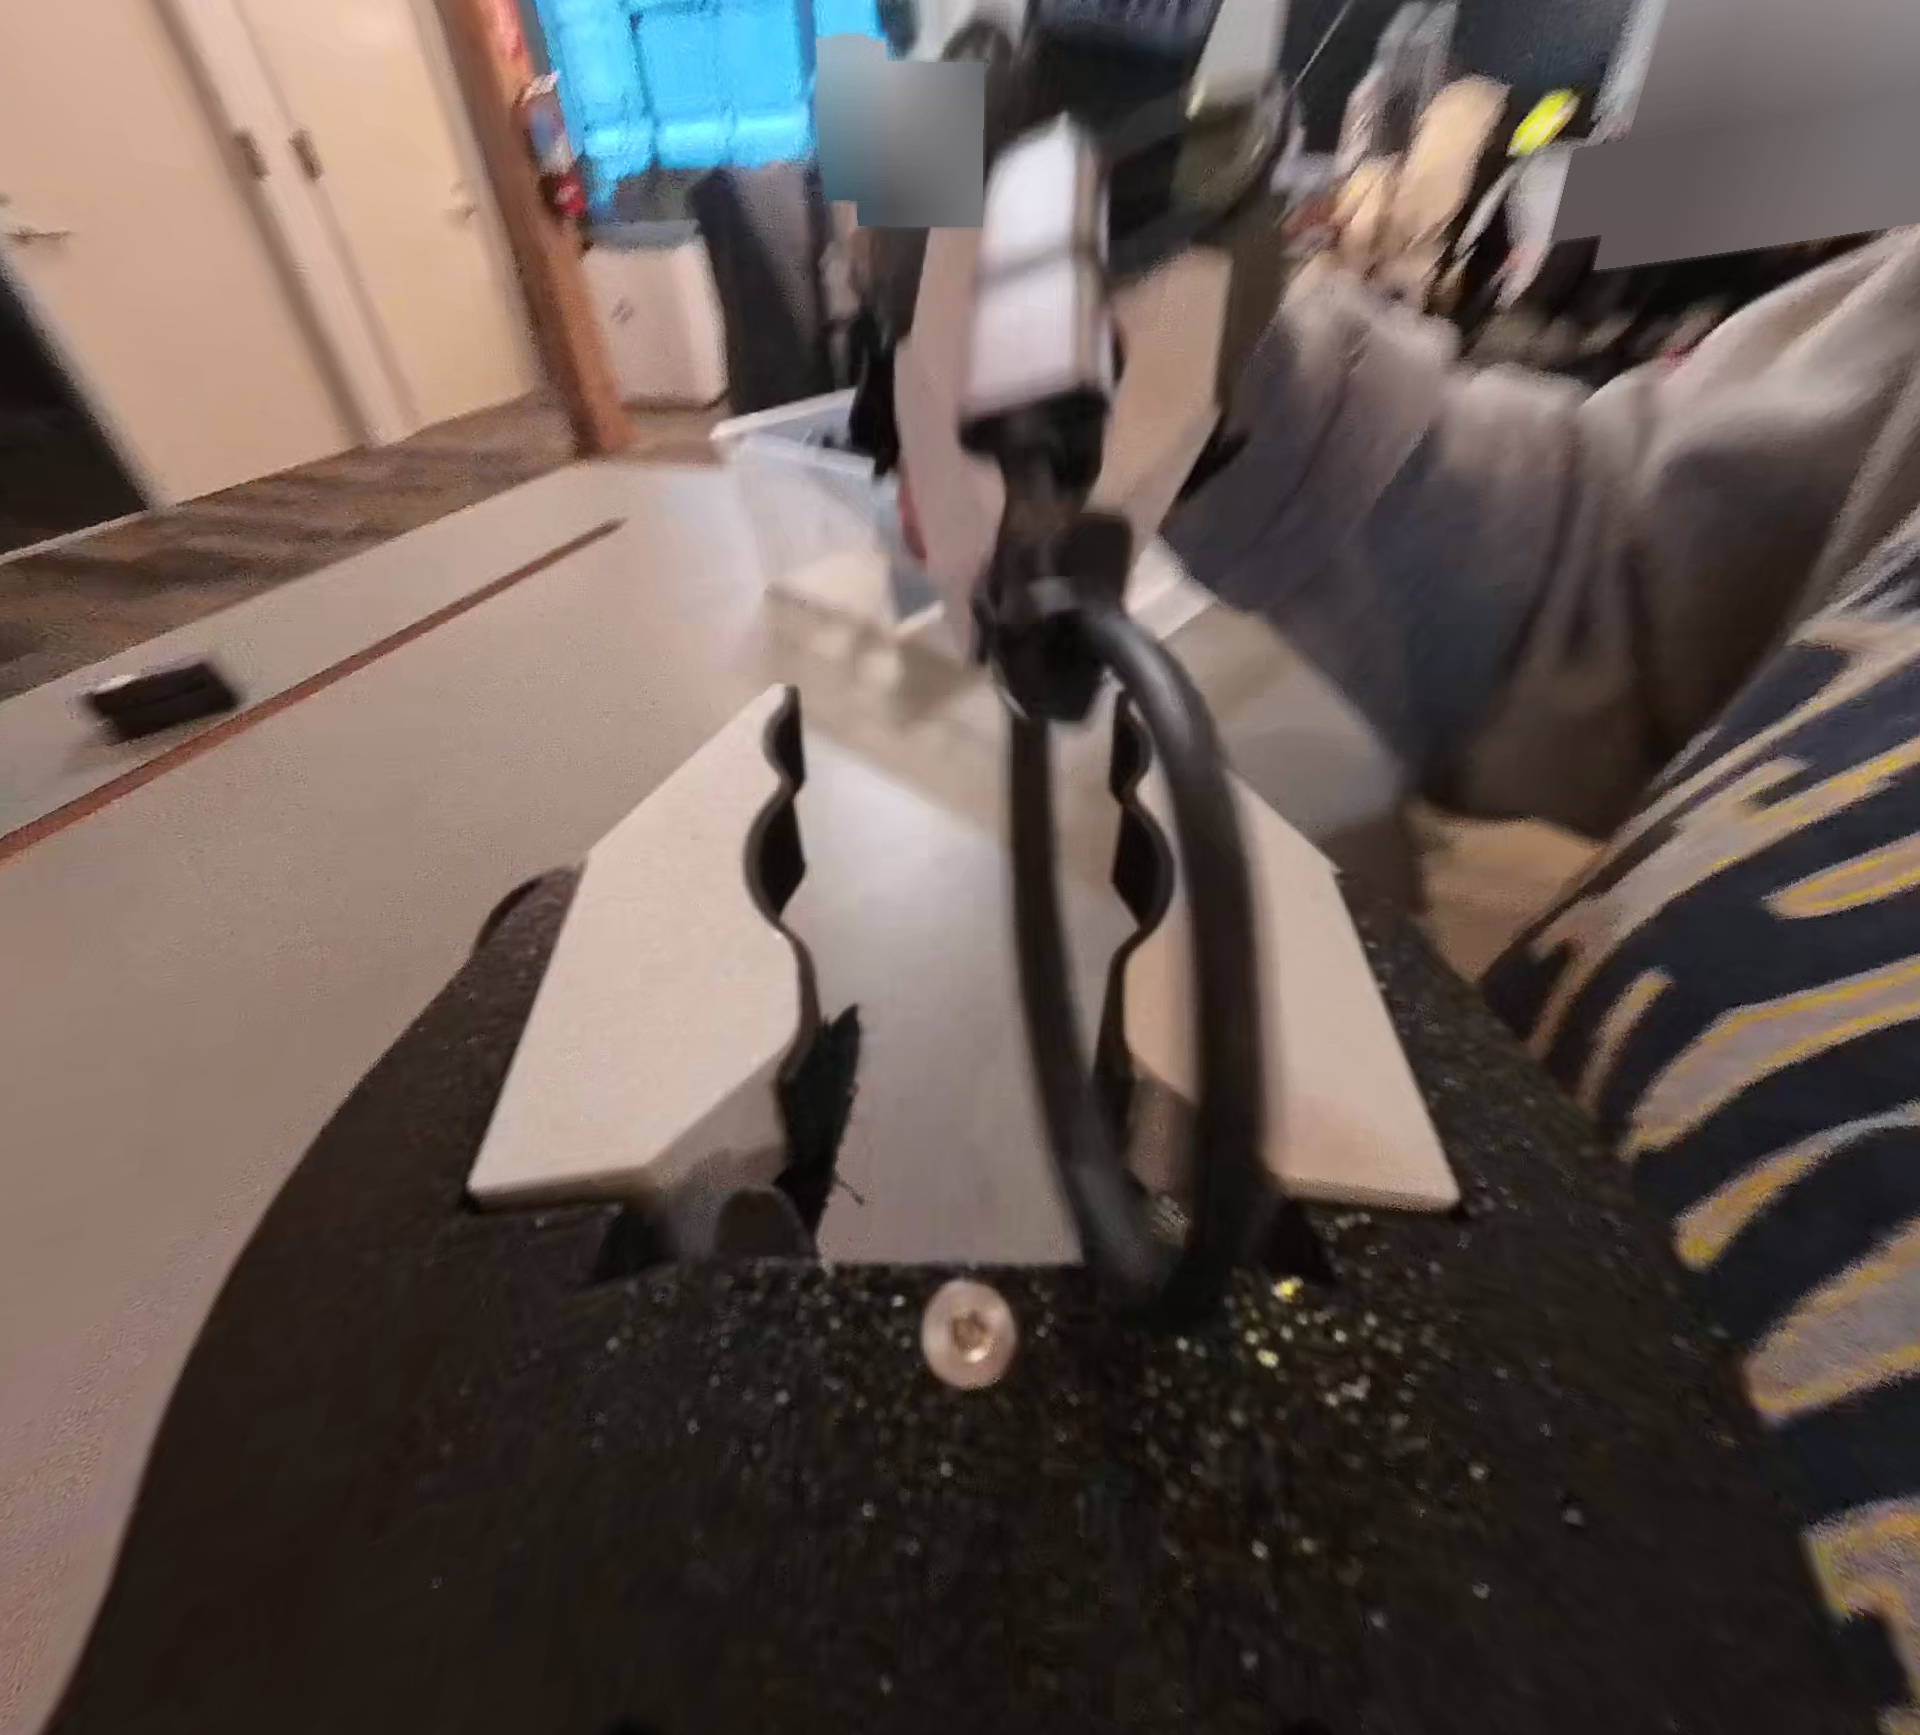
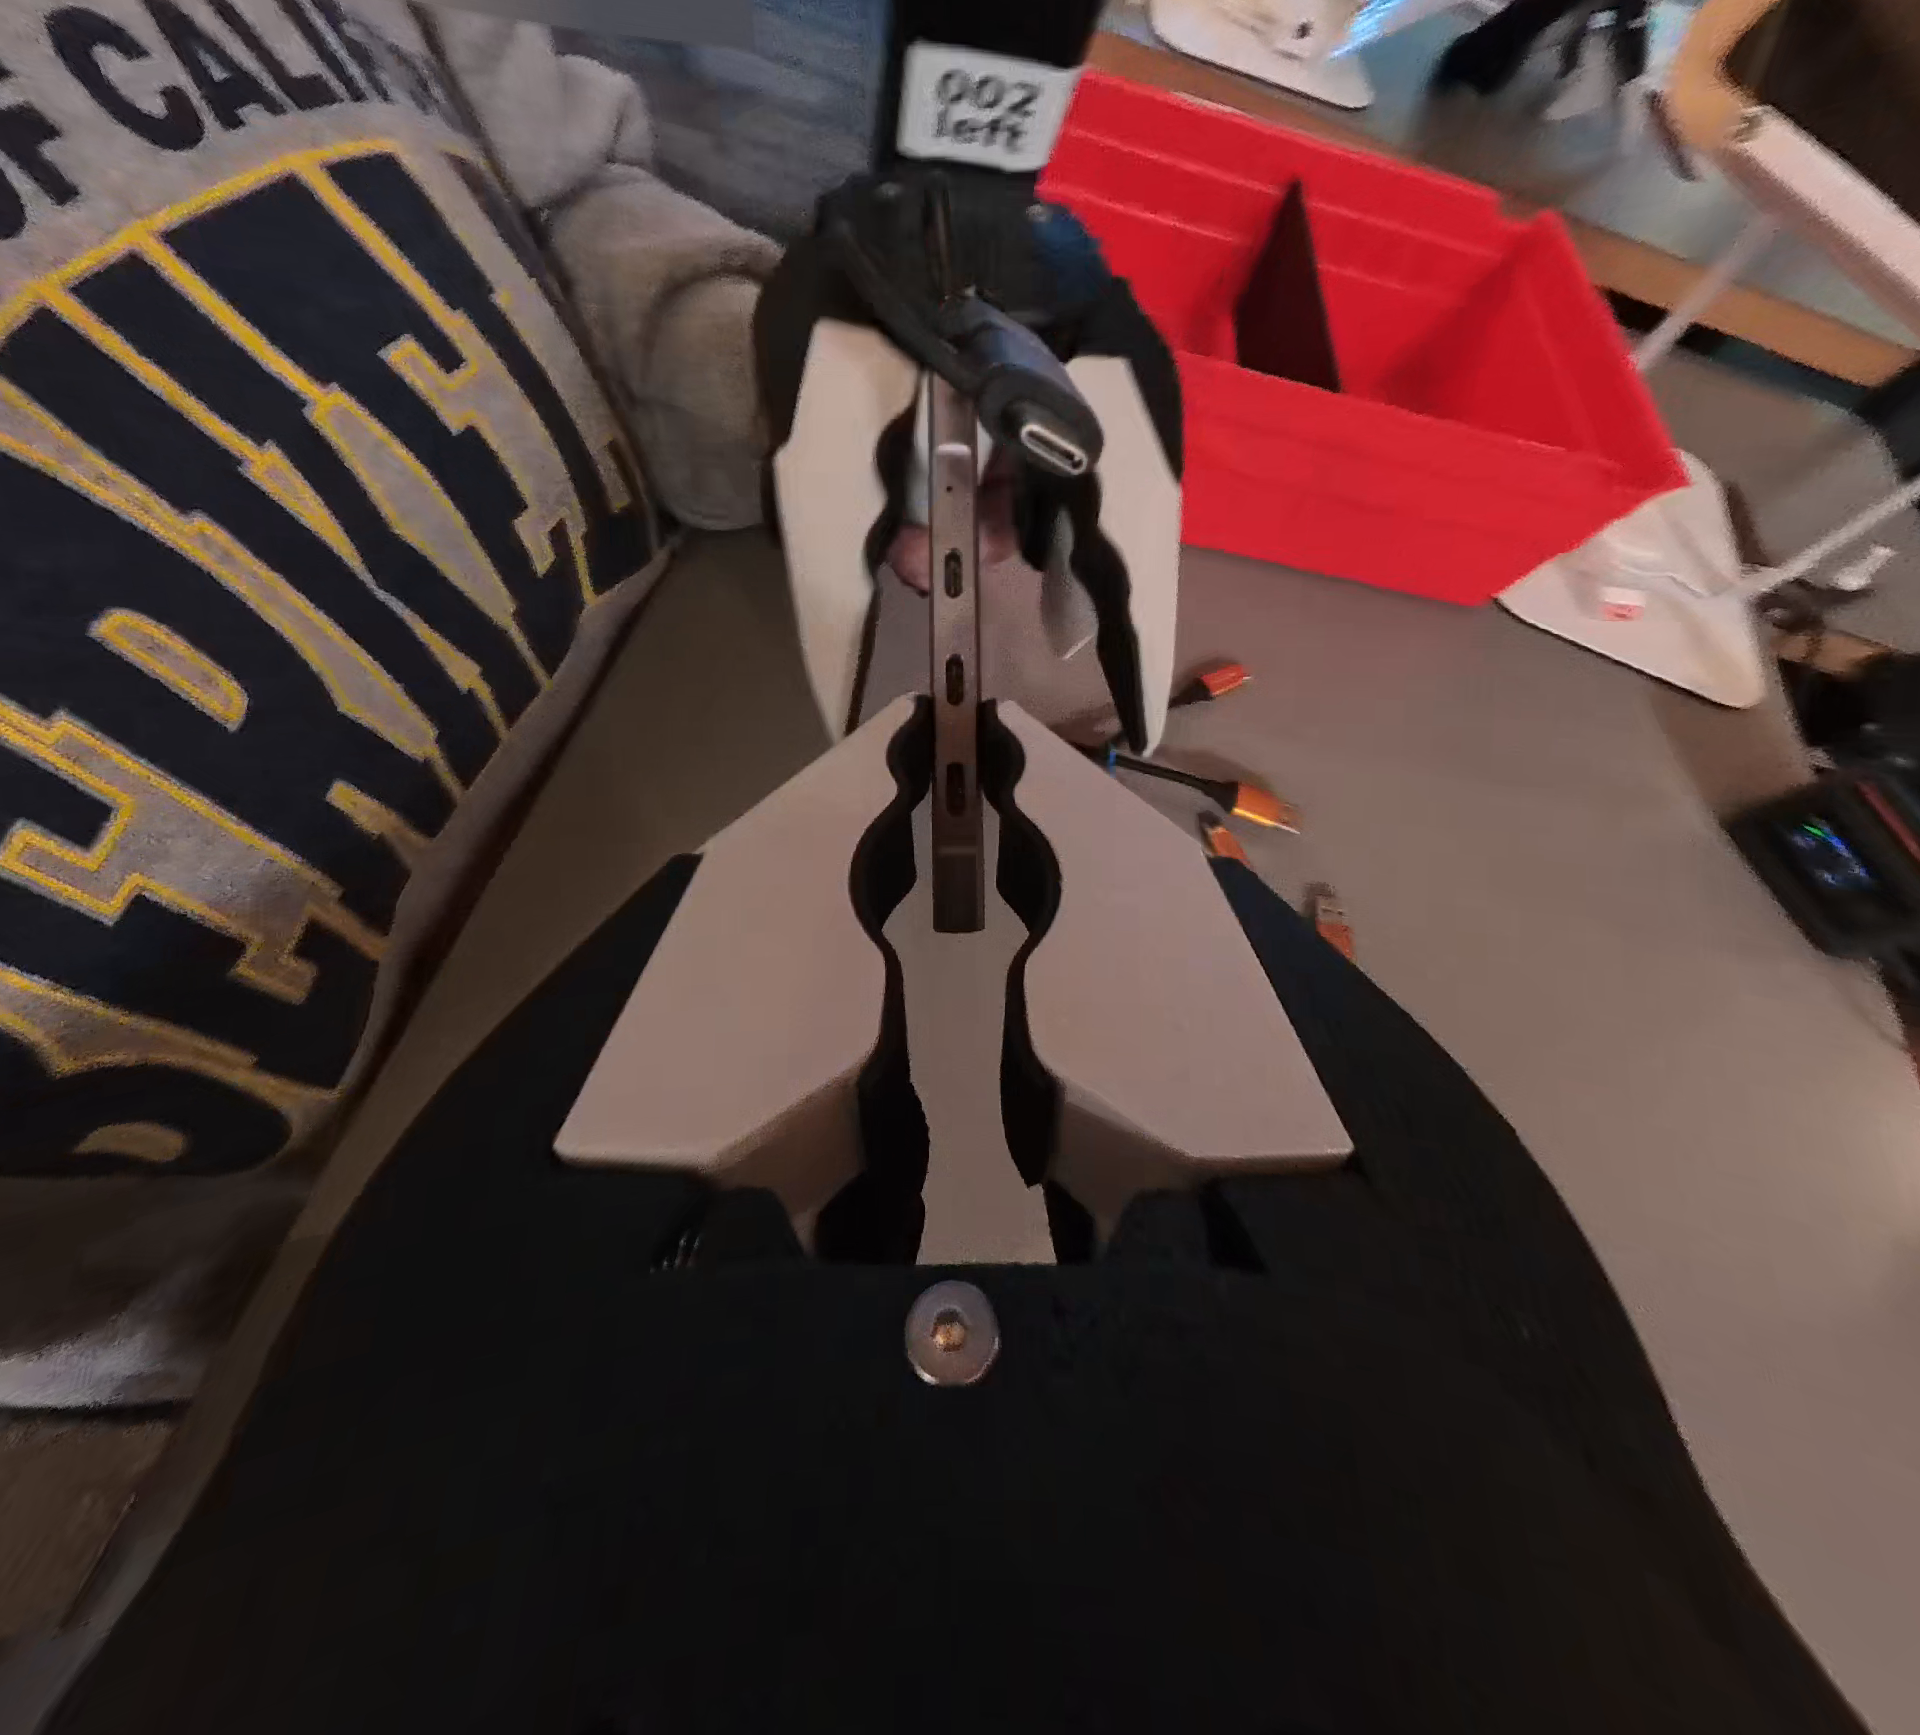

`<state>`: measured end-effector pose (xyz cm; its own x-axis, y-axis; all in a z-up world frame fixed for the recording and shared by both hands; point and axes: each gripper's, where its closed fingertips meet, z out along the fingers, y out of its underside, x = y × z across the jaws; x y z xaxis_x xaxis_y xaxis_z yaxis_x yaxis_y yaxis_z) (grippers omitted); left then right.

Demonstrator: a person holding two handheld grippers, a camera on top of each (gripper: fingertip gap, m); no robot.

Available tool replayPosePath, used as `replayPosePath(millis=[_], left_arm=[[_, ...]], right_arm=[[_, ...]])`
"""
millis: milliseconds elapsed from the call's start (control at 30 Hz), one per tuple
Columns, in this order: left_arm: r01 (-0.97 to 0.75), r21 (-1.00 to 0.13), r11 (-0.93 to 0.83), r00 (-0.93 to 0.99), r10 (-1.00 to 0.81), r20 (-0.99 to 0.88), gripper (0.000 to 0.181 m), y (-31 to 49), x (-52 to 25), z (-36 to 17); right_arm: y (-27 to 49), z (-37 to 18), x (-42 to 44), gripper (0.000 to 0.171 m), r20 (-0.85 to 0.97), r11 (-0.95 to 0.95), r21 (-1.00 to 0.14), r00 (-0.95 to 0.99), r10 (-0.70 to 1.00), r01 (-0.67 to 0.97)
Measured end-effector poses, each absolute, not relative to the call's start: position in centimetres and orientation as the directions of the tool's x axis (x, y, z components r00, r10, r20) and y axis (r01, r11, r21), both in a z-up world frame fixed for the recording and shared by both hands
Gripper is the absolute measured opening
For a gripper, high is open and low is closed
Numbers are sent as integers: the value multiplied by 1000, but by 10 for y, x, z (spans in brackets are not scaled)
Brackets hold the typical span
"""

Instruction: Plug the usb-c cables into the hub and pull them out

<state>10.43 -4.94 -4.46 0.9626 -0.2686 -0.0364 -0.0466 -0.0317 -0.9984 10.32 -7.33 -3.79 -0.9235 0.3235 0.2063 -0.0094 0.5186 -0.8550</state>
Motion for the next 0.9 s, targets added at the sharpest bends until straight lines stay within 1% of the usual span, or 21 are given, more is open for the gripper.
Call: replayPosePath(millis=[33, 100, 167, 233, 267, 333, 400, 433, 500, 567, 600, 633, 733, 767, 800, 900], left_arm=[[1, -1000, 20, 950, -312, -5, 49, -54, 107, -35], [60, -995, 77, 926, -376, 27, 35, -64, 109, -25], [82, -995, 49, 900, -433, 53, 16, -70, 115, -30], [81, -996, 31, 907, -416, 61, 14, -72, 113, -35], [47, -998, 37, 926, -376, 29, 9, -73, 108, -38], [-37, -999, 35, 950, -307, -46, 7, -78, 104, -41], [-118, -993, 21, 970, -211, -119, 7, -86, 96, -45], [-162, -987, -3, 973, -170, -159, 7, -91, 92, -49], [-243, -968, -53, 965, -110, -236, 7, -103, 88, -60], [-330, -937, -111, 943, -84, -322, 7, -114, 90, -73], [-378, -914, -145, 926, -75, -371, 7, -118, 91, -81], [-423, -888, -182, 906, -74, -417, 7, -123, 91, -88], [-511, -812, -281, 856, -77, -512, 7, -135, 88, -105], [-521, -797, -307, 848, -75, -525, 7, -139, 85, -109], [-523, -788, -326, 844, -70, -532, 7, -142, 82, -111], [-516, -780, -354, 843, -49, -535, 7, -148, 75, -113]], right_arm=[[-77, -42, 104, 7, 203, 532, -846, -930, 307, -9], [-81, -45, 101, 7, 197, 538, -843, -935, 295, -8], [-84, -48, 99, 7, 181, 532, -847, -941, 285, -2], [-87, -52, 97, 8, 170, 534, -845, -947, 274, 3], [-90, -54, 96, 8, 164, 532, -846, -948, 272, 6], [-92, -54, 93, 9, 179, 533, -846, -947, 265, -11], [-80, -45, 79, 27, 220, 518, -855, -920, 325, -21], [-70, -41, 66, 23, 229, 507, -862, -891, 392, 2], [-47, -46, 37, 21, 239, 514, -855, -825, 513, 72], [-24, -71, 4, 20, 317, 597, -788, -733, 602, 149], [-22, -88, -4, 22, 354, 646, -748, -732, 582, 152], [-26, -105, -8, 23, 340, 669, -724, -758, 556, 166], [-52, -138, -16, 27, 200, 651, -723, -831, 519, 232], [-57, -148, -18, 29, 163, 660, -705, -847, 506, 259], [-58, -156, -22, 30, 156, 685, -677, -857, 491, 269], [-47, -177, -37, 31, 238, 792, -562, -871, 430, 238]])
